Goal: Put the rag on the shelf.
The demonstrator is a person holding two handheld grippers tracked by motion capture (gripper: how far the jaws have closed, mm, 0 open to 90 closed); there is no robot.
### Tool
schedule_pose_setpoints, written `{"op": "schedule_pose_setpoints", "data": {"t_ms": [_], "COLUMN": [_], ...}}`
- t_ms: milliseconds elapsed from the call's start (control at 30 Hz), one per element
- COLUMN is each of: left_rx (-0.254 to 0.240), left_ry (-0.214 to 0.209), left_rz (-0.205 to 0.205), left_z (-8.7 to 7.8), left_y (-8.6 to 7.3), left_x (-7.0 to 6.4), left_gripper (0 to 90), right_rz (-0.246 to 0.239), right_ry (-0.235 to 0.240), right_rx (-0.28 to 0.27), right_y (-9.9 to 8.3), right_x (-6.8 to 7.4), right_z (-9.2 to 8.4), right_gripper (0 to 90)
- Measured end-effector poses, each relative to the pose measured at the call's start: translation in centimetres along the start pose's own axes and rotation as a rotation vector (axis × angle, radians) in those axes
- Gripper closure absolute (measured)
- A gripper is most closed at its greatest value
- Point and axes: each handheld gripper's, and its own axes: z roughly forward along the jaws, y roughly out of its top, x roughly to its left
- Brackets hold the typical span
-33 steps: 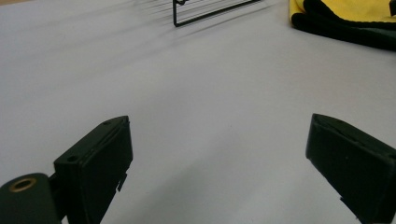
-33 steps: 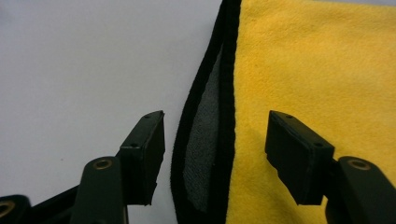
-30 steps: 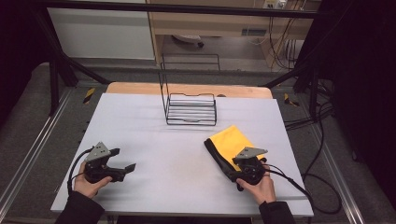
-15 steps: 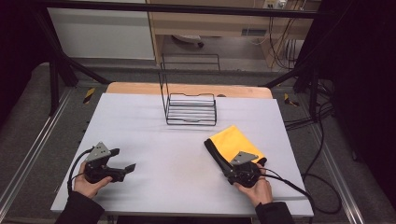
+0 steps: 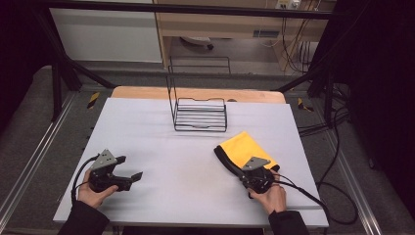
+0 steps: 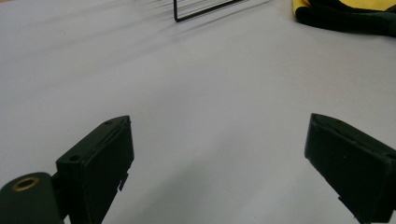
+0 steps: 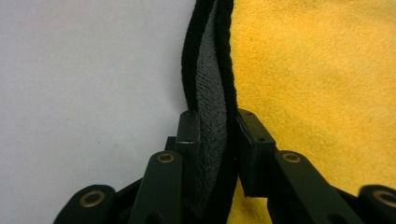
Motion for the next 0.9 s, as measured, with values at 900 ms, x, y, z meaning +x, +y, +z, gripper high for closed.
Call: {"op": "schedule_pose_setpoints", "data": {"t_ms": [900], "left_rx": [0.003], "left_ry": [0.007], "left_rz": [0.001], "left_z": [0.0], "left_y": [0.0], "left_x": [0.0], "left_gripper": [8.4], "right_rz": [0.238], "right_ry": [0.190], "right_rx": [-0.141], "right_y": [3.2], "right_x": [1.4], "right_z": [-1.2], "right_gripper": [77.8]}}
